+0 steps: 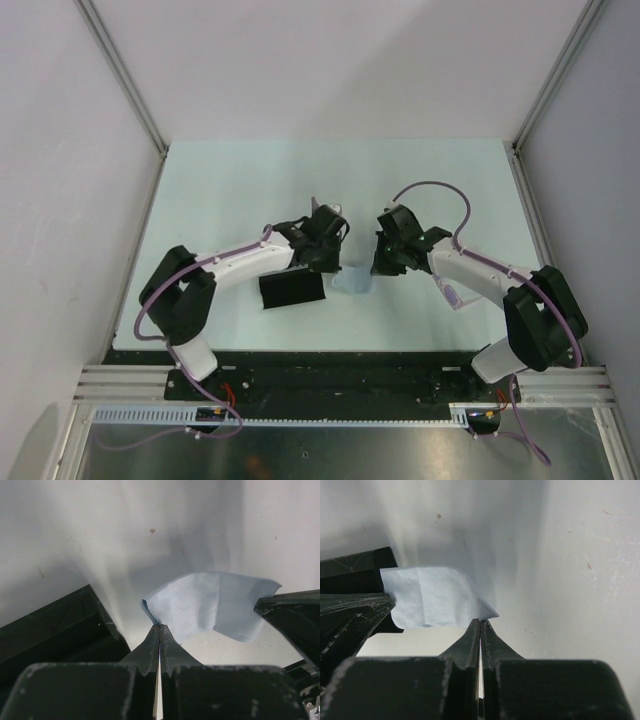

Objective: Organize the sunglasses

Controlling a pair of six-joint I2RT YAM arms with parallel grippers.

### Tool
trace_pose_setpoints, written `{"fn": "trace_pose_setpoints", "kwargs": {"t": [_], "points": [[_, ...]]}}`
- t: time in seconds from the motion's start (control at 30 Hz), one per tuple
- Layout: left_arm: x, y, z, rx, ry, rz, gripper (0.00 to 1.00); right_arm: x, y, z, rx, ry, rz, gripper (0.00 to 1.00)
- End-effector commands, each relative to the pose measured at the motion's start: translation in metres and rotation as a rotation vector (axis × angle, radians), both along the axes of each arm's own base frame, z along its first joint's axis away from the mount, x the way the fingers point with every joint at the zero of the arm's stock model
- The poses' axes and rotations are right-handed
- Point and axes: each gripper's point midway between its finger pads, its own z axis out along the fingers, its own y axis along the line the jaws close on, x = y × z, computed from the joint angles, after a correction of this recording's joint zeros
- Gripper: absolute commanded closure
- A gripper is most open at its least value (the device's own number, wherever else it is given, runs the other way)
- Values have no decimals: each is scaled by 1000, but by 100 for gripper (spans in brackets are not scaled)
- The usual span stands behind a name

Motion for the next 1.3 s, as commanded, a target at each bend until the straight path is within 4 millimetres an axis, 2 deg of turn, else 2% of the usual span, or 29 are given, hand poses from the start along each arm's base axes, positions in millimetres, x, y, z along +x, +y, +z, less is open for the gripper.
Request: {"fn": "trace_pose_setpoints", "kwargs": {"t": [0.0, 0.2, 0.33, 0.47, 0.67, 0.8, 0.83, 1.0, 1.27], "points": [[-1, 18, 15, 4, -43, 42, 100, 10, 12, 23, 18, -58, 16, 100], [-7, 46, 16, 33, -56, 84, 100, 17, 39, 33, 37, -75, 61, 100], [-7, 61, 25, 28, -73, 115, 99, 17, 56, 34, 43, -77, 103, 100], [-12, 79, 22, 49, -67, 153, 99, 16, 71, 34, 48, -75, 141, 100], [-23, 106, 12, 79, -47, 205, 100, 16, 90, 28, 57, -65, 184, 100], [-24, 124, 12, 84, -54, 245, 100, 16, 106, 24, 61, -72, 216, 100], [-25, 127, 11, 87, -53, 251, 100, 14, 110, 19, 56, -62, 226, 100], [-28, 142, 11, 96, -57, 276, 100, 16, 126, 19, 67, -67, 245, 100], [-36, 163, -4, 140, -36, 301, 100, 14, 149, 4, 54, -59, 279, 100]]}}
